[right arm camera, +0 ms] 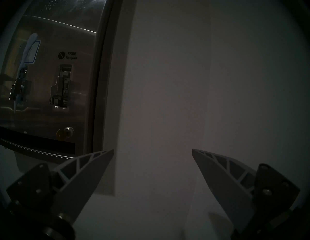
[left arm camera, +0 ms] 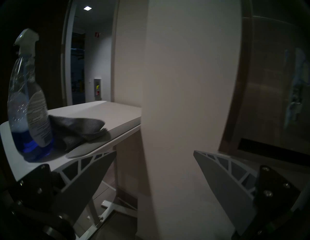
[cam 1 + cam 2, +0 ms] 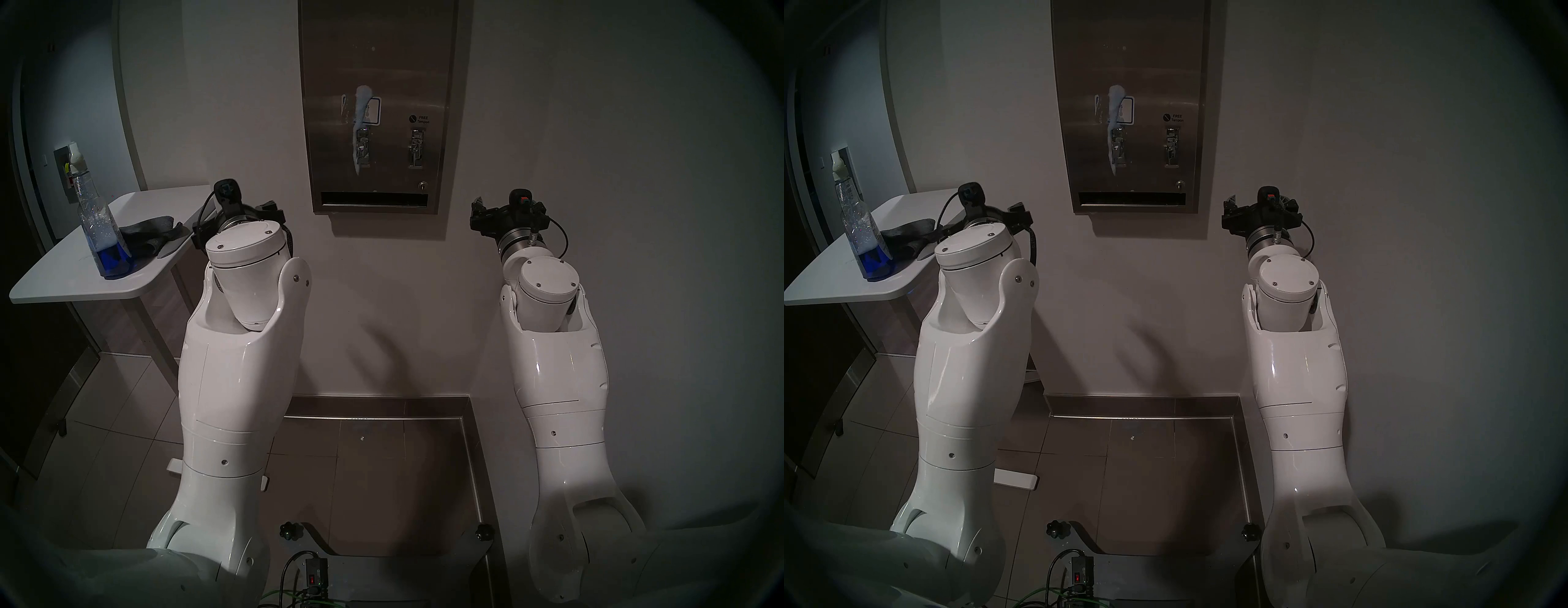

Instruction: Pick up the cloth and wipe the surface

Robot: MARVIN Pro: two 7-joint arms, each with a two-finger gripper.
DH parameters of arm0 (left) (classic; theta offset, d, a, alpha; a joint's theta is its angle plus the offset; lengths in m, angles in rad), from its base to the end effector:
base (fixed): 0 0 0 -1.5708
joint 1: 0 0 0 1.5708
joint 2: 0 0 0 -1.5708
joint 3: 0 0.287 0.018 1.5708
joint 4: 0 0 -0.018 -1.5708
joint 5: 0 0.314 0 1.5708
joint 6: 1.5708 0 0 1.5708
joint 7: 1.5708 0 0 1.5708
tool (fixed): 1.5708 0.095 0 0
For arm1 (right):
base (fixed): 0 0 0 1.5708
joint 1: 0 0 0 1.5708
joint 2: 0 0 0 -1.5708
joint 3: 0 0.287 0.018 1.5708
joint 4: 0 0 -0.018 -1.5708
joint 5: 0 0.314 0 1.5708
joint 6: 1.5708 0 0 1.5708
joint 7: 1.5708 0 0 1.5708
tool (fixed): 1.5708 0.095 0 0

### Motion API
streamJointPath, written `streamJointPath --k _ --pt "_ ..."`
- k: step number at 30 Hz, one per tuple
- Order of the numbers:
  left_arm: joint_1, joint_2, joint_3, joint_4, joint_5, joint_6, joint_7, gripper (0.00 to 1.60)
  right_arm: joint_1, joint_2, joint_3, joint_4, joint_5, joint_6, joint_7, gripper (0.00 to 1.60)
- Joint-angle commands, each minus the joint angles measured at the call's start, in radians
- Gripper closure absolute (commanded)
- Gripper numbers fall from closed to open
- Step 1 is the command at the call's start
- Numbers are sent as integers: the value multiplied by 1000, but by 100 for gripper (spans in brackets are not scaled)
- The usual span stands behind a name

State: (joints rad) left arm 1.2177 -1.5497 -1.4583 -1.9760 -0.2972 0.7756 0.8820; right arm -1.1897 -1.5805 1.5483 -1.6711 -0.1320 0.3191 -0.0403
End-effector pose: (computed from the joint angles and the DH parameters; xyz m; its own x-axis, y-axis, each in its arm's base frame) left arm 0.4341 0.0196 -0.0737 0.0575 0.1466 0.9875 0.5492 -0.8307 0.0914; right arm 0.5035 0.0047 -0.1142 -0.1609 0.1204 0.9796 -0.0764 -0.9911 0.1093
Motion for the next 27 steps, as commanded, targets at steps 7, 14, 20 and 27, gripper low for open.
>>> streamJointPath --k 7,14,20,27 --pt "-87 67 -184 45 -33 -89 -41 0 29 1 1 -30 1 -7 0 0" --pt "-110 109 -255 112 -61 -105 -81 0 29 2 1 -31 1 -7 -1 0" --pt "-124 136 -275 151 -83 -111 -123 0 29 2 1 -31 2 -7 -1 0" --pt "-149 161 -279 191 -87 -127 -146 0 29 2 1 -31 2 -7 -1 0"
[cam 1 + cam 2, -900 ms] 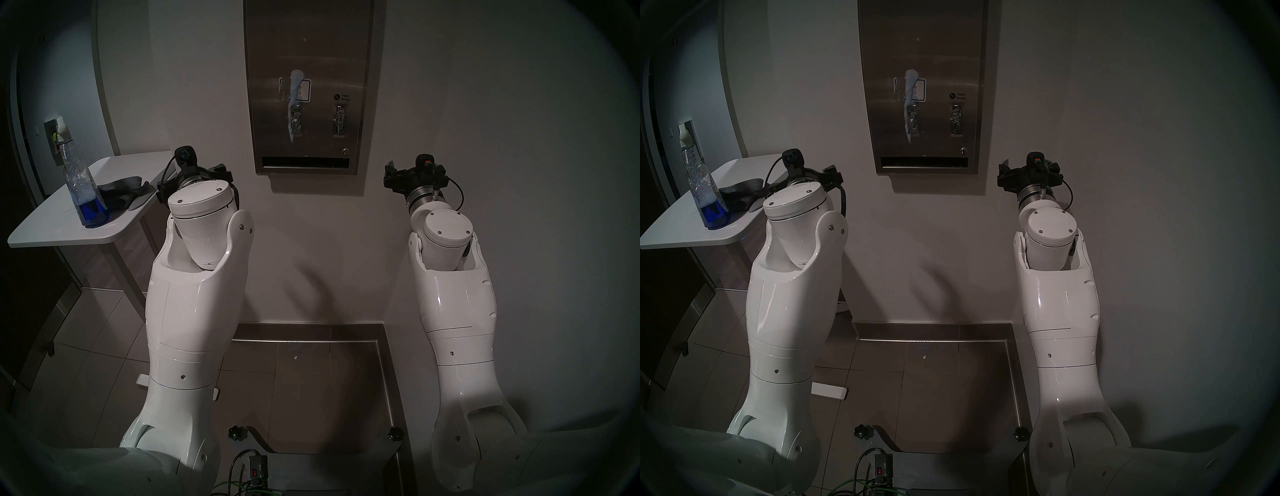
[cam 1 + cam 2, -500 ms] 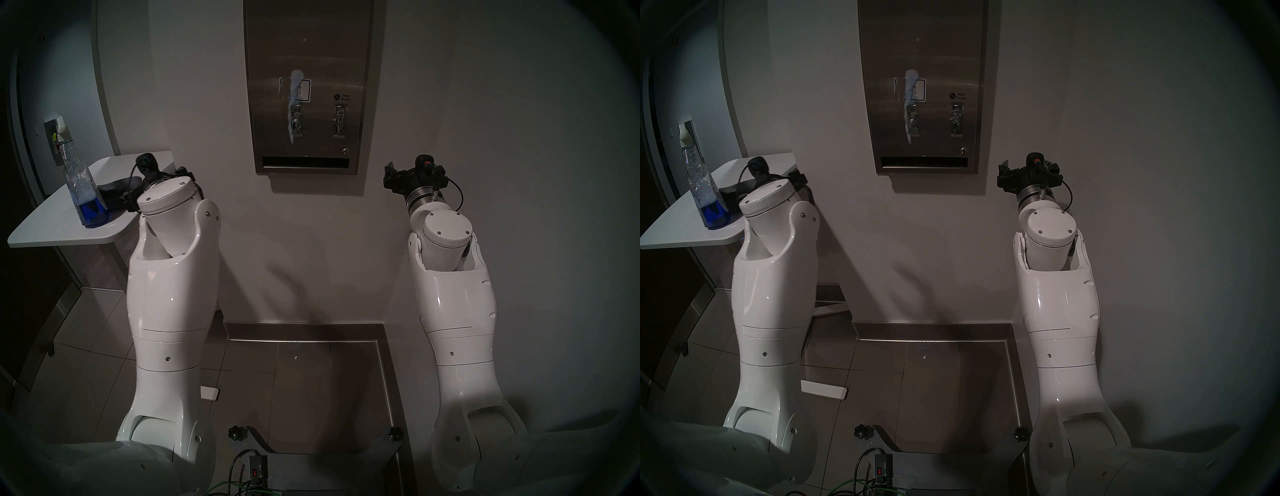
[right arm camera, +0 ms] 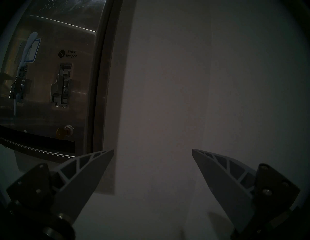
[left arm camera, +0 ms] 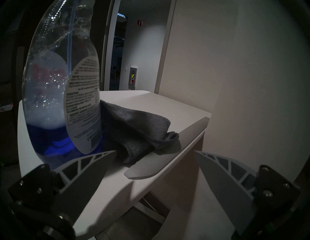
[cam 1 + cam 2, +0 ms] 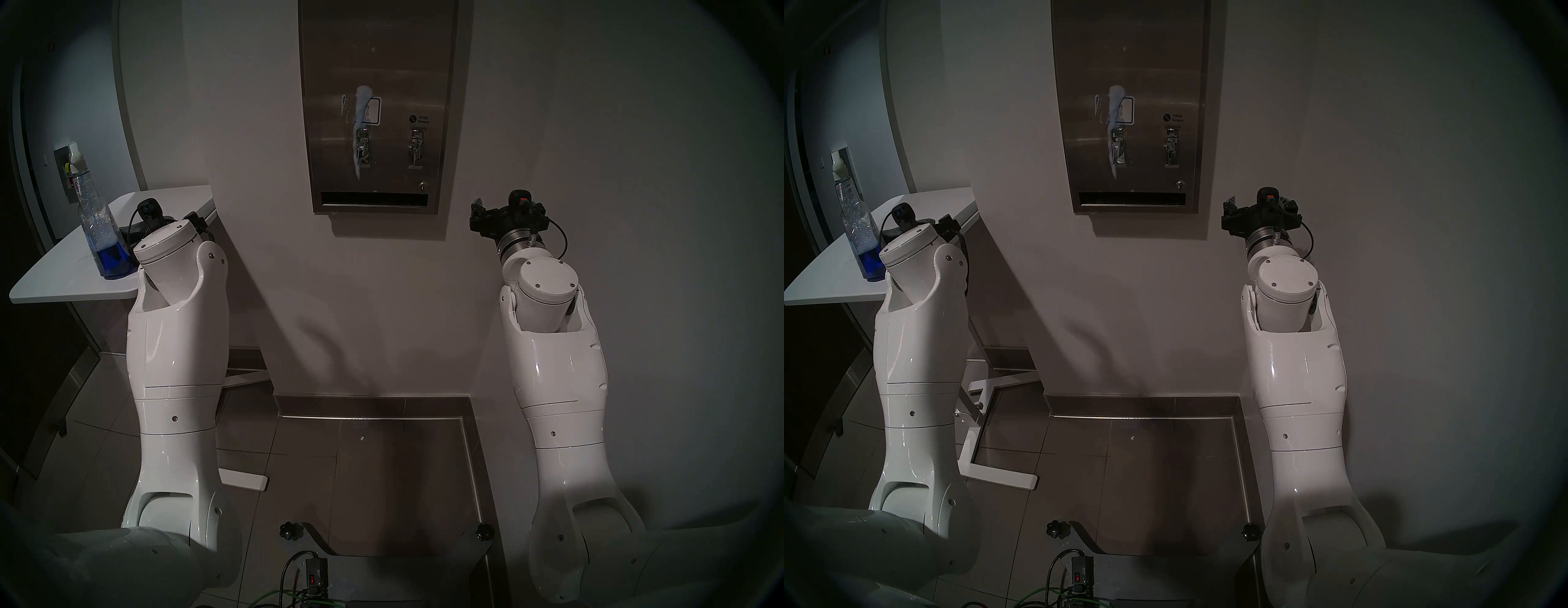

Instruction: Pick up the cloth and wipe the surface

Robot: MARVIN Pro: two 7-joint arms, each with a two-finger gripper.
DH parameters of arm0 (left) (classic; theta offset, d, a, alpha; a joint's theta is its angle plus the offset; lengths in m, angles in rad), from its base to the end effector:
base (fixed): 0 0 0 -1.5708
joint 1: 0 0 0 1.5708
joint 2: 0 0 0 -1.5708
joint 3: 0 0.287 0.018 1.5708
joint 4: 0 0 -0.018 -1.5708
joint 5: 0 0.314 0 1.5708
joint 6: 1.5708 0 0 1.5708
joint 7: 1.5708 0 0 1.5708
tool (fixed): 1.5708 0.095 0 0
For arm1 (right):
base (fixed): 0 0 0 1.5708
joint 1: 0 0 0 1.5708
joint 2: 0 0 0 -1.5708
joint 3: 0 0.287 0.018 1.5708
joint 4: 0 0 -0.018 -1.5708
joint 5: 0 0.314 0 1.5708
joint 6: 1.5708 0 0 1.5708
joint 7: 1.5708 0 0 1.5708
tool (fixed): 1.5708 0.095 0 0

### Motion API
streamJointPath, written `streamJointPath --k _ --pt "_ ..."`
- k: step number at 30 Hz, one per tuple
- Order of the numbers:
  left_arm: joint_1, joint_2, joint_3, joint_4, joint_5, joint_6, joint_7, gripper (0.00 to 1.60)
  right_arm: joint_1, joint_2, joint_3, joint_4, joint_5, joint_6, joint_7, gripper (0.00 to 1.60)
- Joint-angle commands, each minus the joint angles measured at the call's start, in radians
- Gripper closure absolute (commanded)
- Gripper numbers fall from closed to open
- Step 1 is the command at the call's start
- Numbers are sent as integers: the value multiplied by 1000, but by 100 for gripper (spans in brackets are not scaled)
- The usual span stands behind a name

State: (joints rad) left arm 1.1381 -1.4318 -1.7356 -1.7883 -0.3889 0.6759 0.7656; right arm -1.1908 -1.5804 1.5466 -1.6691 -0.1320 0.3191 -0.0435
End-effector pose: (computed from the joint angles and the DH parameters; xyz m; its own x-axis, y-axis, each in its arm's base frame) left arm 0.4602 0.1477 -0.0854 -0.0066 0.2466 0.9691 0.6670 -0.7210 0.1879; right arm 0.5036 0.0051 -0.1155 -0.1580 0.1209 0.9800 -0.0776 -0.9909 0.1098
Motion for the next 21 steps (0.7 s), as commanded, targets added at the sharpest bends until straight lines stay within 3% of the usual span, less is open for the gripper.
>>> streamJointPath --k 1,21 --pt "-74 44 -2 9 5 -29 -28 0 30 2 2 -33 2 -7 2 0" --pt "-216 123 27 185 37 -44 -39 0 30 2 2 -31 1 -8 0 0"
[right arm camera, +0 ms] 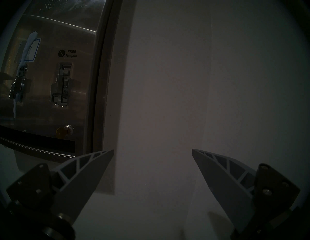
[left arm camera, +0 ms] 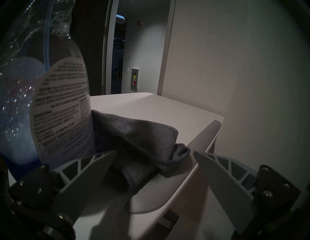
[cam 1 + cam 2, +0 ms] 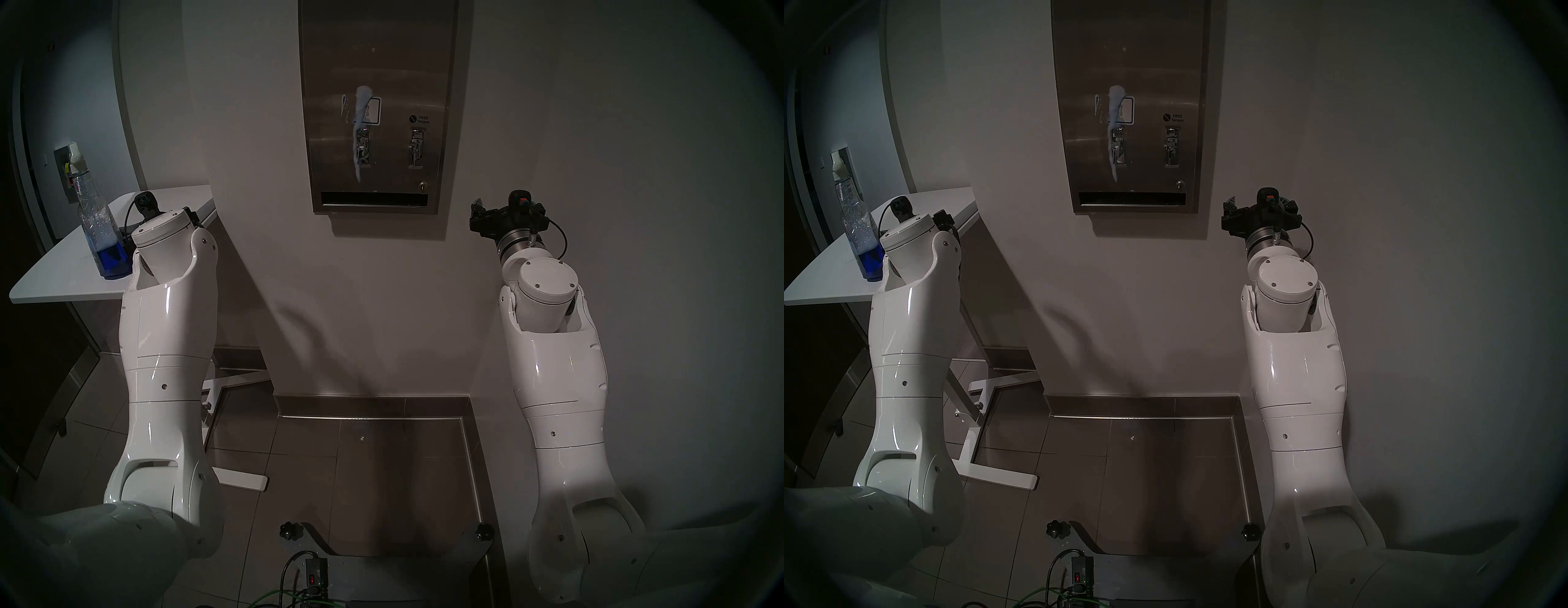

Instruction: Pick up the cloth and wipe the surface

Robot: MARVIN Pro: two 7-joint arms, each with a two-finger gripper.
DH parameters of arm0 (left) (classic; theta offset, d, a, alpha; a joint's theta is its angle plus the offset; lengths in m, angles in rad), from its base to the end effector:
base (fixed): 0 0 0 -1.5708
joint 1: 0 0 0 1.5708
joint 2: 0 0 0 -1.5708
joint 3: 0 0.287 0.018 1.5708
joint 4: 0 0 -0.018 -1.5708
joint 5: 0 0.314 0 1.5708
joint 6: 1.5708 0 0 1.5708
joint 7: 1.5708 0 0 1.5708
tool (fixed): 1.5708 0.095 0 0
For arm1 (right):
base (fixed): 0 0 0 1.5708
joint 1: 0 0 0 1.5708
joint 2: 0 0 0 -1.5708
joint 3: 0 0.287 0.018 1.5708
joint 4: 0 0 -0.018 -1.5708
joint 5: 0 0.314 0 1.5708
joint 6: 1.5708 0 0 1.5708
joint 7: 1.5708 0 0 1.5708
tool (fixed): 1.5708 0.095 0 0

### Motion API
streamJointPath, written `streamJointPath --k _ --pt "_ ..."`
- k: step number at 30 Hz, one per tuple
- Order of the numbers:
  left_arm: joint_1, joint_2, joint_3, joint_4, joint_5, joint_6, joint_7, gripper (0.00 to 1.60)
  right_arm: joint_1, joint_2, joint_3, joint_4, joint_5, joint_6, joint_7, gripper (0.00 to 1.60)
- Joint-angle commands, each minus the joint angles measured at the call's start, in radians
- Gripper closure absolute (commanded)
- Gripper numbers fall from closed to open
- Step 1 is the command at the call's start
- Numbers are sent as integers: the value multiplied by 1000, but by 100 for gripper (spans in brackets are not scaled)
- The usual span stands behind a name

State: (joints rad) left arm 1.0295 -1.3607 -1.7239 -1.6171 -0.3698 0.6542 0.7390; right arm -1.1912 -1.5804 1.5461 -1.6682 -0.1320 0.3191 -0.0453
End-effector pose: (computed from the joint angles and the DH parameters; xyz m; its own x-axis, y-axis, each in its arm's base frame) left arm 0.4911 0.1742 -0.0799 0.0219 0.2028 0.9790 0.6917 -0.7101 0.1316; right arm 0.5037 0.0051 -0.1160 -0.1568 0.1211 0.9802 -0.0788 -0.9908 0.1098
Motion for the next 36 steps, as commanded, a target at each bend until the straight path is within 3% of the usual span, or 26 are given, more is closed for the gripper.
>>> streamJointPath --k 1,2,3,13,23,29,30,33,36 --pt "-129 53 14 37 19 -16 -9 0 30 2 2 -32 1 -8 1 0" --pt "-100 71 18 19 11 -25 -21 0 30 2 2 -32 1 -8 1 0" --pt "-135 66 13 51 13 -13 -15 0 30 2 2 -32 1 -8 1 0" --pt "-188 113 29 141 5 13 -31 0 31 2 2 -31 1 -8 0 0" --pt "-244 100 -3 203 -52 92 -18 0 31 2 2 -31 2 -8 0 0" --pt "-301 94 -19 296 -70 149 19 0 31 2 2 -32 2 -8 0 0" --pt "-283 102 -17 287 -79 148 17 0 31 2 2 -32 2 -8 0 0" --pt "-353 88 -26 376 -77 180 46 0 31 2 2 -32 2 -8 0 0" --pt "-336 95 -20 387 -88 172 49 0 31 2 2 -33 2 -8 1 0"
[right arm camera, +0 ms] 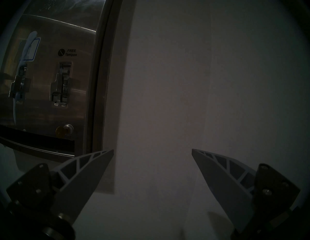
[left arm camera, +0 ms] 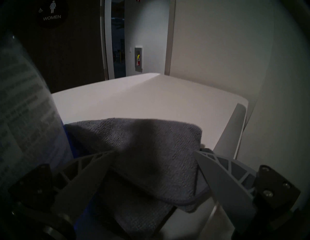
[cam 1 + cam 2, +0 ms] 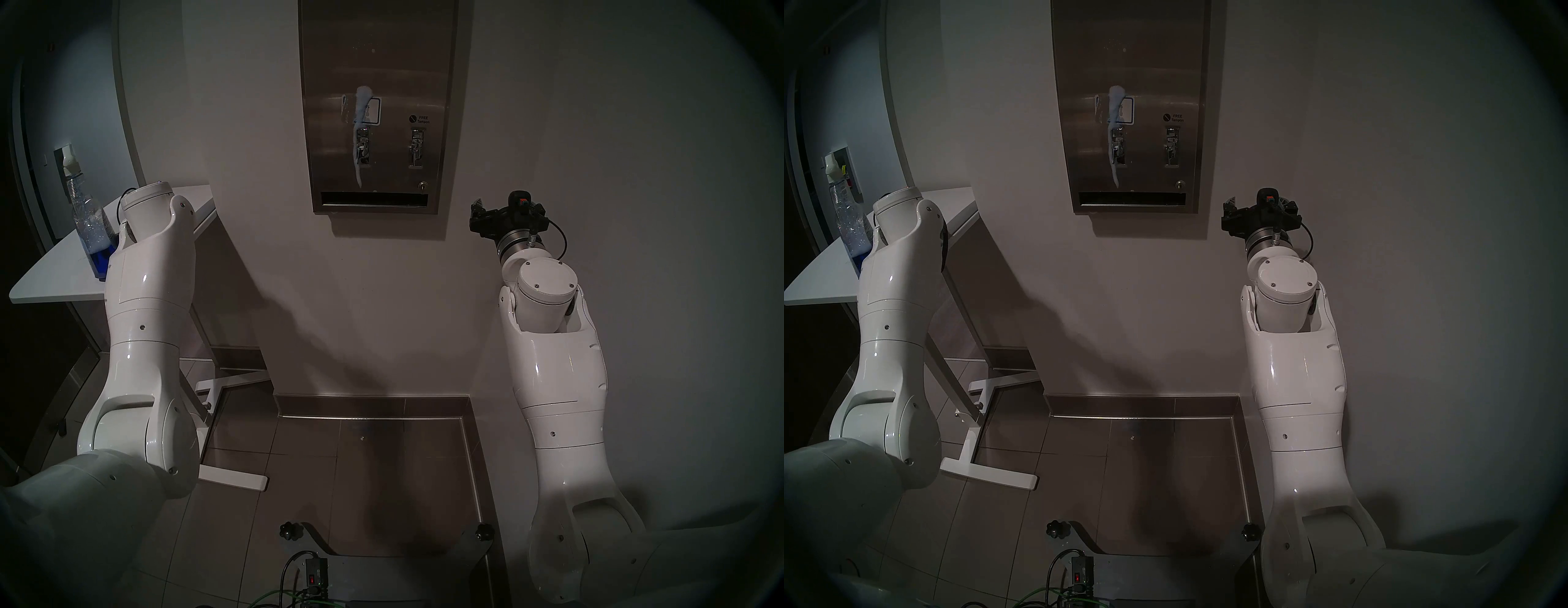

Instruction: Pick up the cloth and wipe the surface

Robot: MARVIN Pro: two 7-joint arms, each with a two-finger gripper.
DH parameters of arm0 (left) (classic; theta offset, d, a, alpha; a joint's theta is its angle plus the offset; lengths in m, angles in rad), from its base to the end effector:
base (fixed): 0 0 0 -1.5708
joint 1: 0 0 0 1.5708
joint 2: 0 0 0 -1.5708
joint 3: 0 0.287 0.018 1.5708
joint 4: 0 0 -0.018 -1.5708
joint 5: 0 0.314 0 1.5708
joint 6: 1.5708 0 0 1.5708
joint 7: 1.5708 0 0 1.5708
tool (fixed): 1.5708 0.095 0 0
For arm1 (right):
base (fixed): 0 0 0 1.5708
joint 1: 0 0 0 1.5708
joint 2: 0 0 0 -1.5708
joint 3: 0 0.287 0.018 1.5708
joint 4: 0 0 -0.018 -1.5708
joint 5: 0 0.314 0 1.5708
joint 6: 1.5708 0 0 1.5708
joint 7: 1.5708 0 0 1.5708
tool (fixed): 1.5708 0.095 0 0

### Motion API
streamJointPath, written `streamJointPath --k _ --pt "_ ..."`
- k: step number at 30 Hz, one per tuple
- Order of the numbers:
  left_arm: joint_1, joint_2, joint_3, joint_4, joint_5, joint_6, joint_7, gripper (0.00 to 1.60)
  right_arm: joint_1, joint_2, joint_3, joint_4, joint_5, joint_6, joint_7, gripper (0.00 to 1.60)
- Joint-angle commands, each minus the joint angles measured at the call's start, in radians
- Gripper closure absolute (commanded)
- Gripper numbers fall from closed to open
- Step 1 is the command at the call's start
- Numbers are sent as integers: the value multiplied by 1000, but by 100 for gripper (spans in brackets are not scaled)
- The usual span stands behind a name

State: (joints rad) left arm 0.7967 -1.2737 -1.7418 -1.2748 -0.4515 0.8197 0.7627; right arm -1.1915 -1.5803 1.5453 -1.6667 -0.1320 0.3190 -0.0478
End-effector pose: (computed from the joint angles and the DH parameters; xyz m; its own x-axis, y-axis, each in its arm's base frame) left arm 0.5342 0.2303 -0.0813 0.2419 0.3139 0.9181 0.7373 -0.6746 0.0364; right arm 0.5038 0.0052 -0.1167 -0.1553 0.1214 0.9804 -0.0804 -0.9907 0.1099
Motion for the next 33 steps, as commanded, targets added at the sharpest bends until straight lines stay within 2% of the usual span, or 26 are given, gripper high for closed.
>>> streamJointPath --k 1,3,4,5,10,15,24,30,32,33 --pt "-103 8 -2 44 -7 7 25 0 31 2 2 -34 2 -7 3 0" --pt "-135 0 -6 94 -5 3 40 0 31 3 3 -35 3 -7 4 0" --pt "-126 6 0 93 -9 -7 32 127 31 3 3 -35 3 -7 4 0" --pt "-143 3 0 119 -5 -10 35 160 31 3 3 -35 3 -7 4 0" --pt "-129 9 24 127 3 -47 20 160 31 3 3 -36 3 -6 5 0" --pt "-87 -2 44 42 3 -131 -14 160 31 3 2 -35 3 -7 3 0" --pt "-151 -35 129 -55 -6 -178 -96 160 30 2 2 -29 1 -8 1 0" --pt "-138 -30 189 -121 -8 -192 -179 160 31 2 2 -28 1 -9 1 0" --pt "-113 -29 199 -172 -20 -188 -214 160 31 2 2 -28 1 -9 1 0" --pt "-131 -32 208 -140 -21 -194 -219 160 31 2 2 -28 1 -9 1 0"
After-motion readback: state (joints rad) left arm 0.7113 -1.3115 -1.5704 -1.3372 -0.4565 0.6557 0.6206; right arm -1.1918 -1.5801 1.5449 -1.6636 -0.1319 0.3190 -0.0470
